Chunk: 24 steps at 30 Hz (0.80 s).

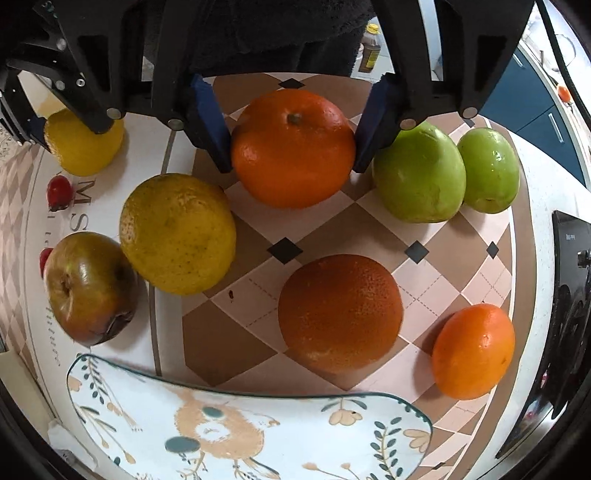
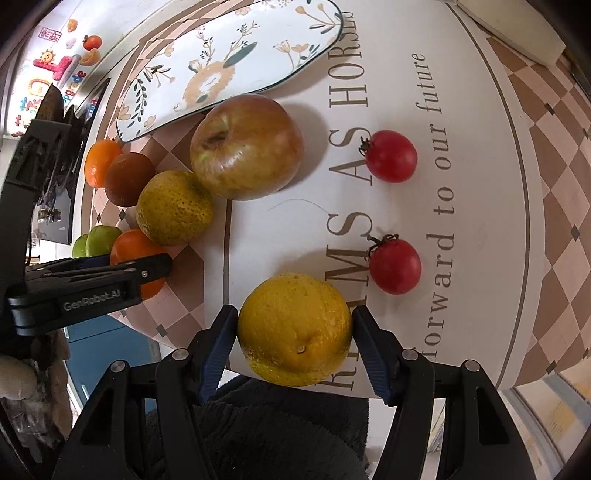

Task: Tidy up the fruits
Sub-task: 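Grasp an orange with the left gripper while the right gripper grasps a yellow citrus, then carry the orange onto the floral plate and release while the right gripper places the yellow citrus beside it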

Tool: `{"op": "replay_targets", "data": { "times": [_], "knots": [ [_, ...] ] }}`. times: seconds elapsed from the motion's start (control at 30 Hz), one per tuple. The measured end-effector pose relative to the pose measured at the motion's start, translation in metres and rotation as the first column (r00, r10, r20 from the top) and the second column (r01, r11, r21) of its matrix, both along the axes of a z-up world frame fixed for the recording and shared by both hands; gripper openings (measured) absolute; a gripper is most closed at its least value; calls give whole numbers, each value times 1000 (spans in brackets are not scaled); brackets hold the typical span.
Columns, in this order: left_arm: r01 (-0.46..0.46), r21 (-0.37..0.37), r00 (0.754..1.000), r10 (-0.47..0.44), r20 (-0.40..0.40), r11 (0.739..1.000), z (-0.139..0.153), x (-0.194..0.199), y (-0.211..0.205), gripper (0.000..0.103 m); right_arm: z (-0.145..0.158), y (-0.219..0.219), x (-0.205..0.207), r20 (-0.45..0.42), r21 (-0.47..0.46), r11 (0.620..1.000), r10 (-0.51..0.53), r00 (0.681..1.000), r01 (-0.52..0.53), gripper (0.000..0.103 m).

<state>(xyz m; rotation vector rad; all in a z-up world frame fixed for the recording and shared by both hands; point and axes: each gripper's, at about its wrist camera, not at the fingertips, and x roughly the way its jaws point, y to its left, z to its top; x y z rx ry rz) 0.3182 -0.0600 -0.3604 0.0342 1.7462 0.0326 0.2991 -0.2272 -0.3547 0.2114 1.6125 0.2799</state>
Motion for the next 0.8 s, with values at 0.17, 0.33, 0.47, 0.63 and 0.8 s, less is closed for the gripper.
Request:
{"op": "replay_targets", "data": {
  "times": [0.17,0.33,0.47,0.63,0.8],
  "knots": [
    [31,23,999,-31,12,999,4,-9,-1,62,0,-1,0,-8,-8,1000,13,1000,-13,67],
    [21,19,1000,-22,21,1000,7,-13,-4,61,-7,6,2,-36,-17,999,45,998,-46,67],
    [14,6,1000,-14,23,1000,12,-14,-7,61,-12,7,0,-71,-13,999,46,996,-47,66],
    [29,-11,998,-28,63,1000,40,-19,-3,61,-1,-7,2,-39,8,1000,24,999,-24,65],
    [14,-85,992,-3,123,996,88,-13,6,61,41,-16,18,30,68,998,8,1000,-10,65]
  ]
}}
